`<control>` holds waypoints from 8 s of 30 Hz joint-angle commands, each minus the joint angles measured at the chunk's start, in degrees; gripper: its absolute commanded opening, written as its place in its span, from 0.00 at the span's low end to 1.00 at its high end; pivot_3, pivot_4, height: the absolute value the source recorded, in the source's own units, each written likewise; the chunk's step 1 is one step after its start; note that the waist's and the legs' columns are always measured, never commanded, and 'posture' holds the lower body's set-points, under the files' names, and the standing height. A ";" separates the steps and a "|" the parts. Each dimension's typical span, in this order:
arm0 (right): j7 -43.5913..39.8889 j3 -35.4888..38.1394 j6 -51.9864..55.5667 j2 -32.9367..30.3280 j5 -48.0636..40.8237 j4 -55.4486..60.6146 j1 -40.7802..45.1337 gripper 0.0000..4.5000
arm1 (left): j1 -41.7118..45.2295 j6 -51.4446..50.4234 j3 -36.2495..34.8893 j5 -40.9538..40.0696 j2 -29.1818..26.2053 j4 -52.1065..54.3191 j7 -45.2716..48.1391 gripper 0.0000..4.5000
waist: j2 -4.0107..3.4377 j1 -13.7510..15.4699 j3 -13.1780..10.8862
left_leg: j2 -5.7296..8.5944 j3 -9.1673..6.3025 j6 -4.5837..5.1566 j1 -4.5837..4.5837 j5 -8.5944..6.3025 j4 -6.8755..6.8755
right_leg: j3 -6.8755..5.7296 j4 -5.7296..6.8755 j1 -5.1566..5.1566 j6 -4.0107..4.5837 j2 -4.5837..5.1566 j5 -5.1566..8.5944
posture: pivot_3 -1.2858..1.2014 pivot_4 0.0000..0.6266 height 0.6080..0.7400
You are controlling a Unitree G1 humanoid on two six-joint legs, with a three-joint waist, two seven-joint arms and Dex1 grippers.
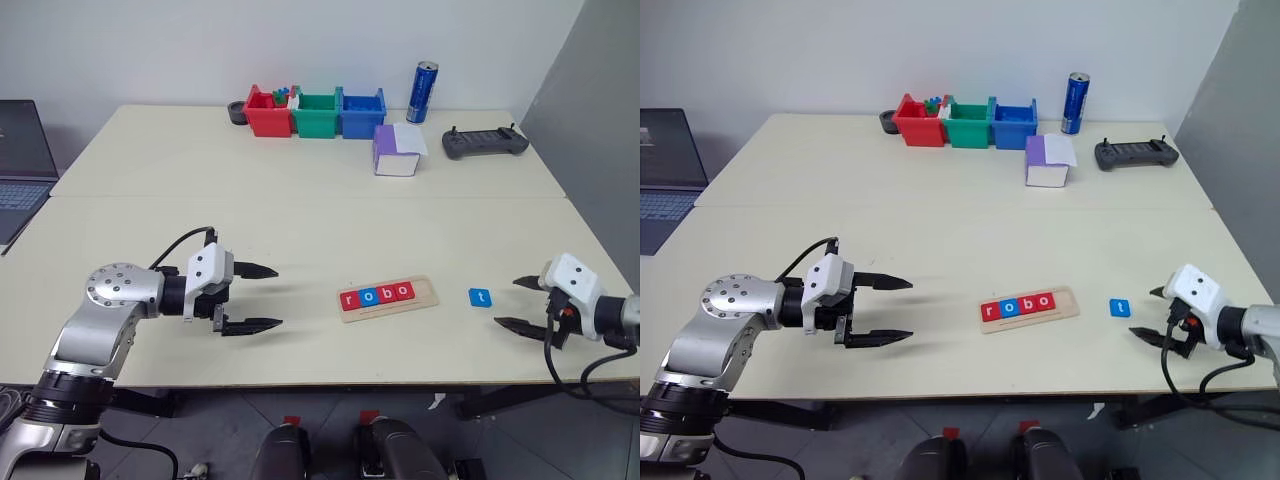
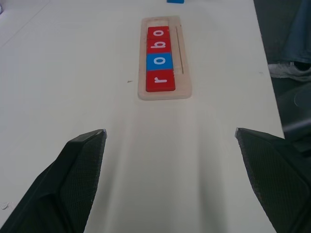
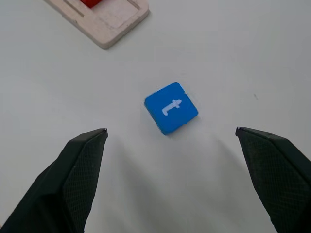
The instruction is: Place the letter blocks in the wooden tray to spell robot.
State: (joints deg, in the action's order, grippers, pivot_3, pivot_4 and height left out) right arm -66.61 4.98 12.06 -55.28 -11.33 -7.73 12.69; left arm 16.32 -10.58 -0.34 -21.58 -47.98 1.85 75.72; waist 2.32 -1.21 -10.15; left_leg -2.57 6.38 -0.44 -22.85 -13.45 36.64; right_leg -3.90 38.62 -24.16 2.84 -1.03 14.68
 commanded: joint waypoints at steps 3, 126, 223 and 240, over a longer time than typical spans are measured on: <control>-12.45 -7.37 -14.32 1.09 3.37 -18.71 10.70 1.00 | -2.18 -0.63 -2.96 -1.24 -1.75 3.51 -0.71 1.00 | -0.01 -0.04 -0.01 | 0.00 0.00 -0.01 -0.03 0.01 -0.03 | -0.01 0.04 -0.01 0.09 0.00 0.05 | 0.52 0.24 1.00; -17.76 -15.85 -13.12 16.37 7.56 -40.48 45.05 0.99 | -18.06 6.32 -9.92 -3.32 3.02 9.31 -8.26 1.00 | -0.29 -0.45 -0.08 | -0.03 0.14 -0.05 0.07 0.01 0.23 | 0.11 0.38 0.02 0.17 0.10 0.07 | 0.52 0.24 1.00; -19.39 -22.19 -29.47 22.97 15.24 -42.18 36.64 0.99 | -20.09 1.07 -11.99 -4.20 0.25 14.14 -9.50 1.00 | -0.29 -0.38 -0.08 | -0.02 0.13 -0.05 0.07 0.00 0.20 | 0.10 0.36 0.02 0.17 0.10 0.07 | 0.52 0.24 1.00; -9.13 -19.89 -12.01 21.66 15.96 -25.12 28.76 0.76 | -17.60 1.49 -10.44 -3.64 0.53 12.31 -8.85 1.00 | -0.13 -0.42 0.04 | -0.06 0.15 -0.05 0.19 0.01 0.22 | 0.11 0.41 0.09 0.10 0.11 0.03 | 0.52 0.24 1.00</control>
State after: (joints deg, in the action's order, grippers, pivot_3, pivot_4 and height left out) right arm -77.79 -14.77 -1.92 -32.68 3.35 -34.73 42.39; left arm -1.91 -9.70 -10.48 -24.81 -47.15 13.81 66.89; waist 2.19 -1.62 -10.11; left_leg -2.63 6.52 -0.49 -22.67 -13.44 36.85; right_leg -3.80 39.02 -24.07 2.94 -0.93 14.70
